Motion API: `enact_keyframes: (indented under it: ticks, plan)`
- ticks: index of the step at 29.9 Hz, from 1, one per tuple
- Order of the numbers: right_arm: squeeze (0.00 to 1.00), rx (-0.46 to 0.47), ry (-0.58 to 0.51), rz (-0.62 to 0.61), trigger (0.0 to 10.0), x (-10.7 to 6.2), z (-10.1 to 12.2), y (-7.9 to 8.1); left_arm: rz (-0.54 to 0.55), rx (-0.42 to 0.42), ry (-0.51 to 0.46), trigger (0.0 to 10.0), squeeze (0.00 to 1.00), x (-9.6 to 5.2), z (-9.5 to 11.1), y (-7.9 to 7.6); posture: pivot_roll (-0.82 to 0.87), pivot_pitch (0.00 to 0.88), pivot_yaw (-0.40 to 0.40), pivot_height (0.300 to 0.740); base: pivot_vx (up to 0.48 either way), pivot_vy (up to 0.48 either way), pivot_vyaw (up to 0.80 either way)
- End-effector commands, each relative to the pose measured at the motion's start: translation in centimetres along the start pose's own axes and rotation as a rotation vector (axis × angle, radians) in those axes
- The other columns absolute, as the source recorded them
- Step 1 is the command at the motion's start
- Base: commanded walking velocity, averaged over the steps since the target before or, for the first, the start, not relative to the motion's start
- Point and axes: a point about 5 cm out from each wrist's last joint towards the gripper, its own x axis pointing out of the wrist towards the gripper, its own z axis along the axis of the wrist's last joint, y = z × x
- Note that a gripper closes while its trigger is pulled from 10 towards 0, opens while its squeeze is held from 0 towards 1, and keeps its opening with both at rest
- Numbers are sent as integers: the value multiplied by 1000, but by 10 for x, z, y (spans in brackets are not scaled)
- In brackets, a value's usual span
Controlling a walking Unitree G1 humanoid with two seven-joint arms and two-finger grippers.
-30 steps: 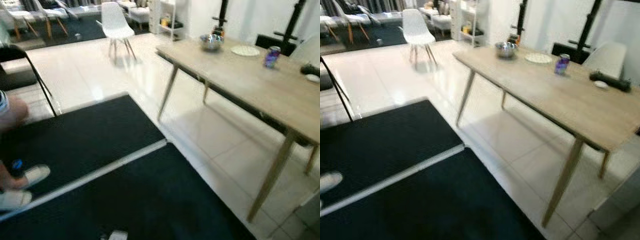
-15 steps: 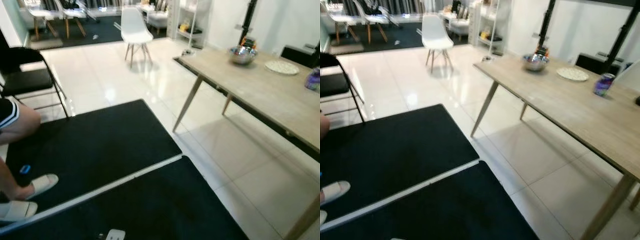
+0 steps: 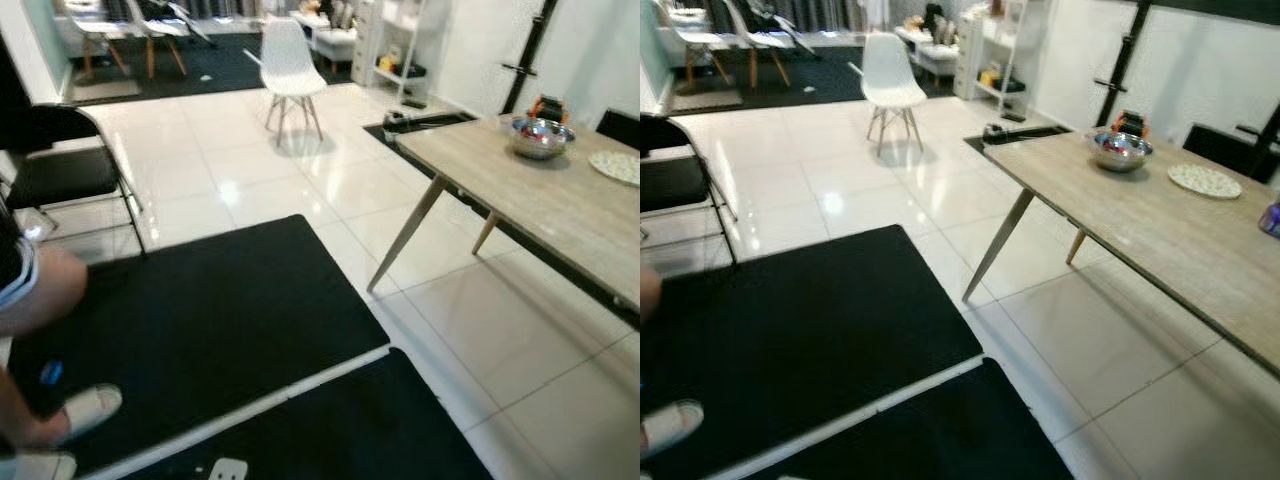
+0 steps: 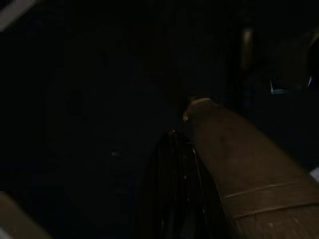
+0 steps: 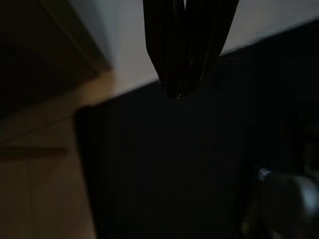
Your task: Restocking fridge
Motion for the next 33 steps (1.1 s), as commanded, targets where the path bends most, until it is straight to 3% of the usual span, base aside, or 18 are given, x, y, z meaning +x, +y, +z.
enact_keyframes:
  ticks: [1, 17, 33]
  plan:
    - [0, 1, -3, -16, 10000, -1, 2, -5, -10, 19, 22, 10000, 0, 0, -4, -3, -90, 0, -19, 740, 480, 0, -781]
    - [0, -9, 0, -33, 10000, -1, 4, -9, -10, 20, 11, 10000, 0, 1, 0, -4, -85, 0, -19, 740, 480, 0, -782]
    - [0, -24, 3, -53, 10000, -1, 4, -12, -2, 19, 5, 10000, 0, 1, 2, -2, -86, 0, -14, 740, 343, 0, 0]
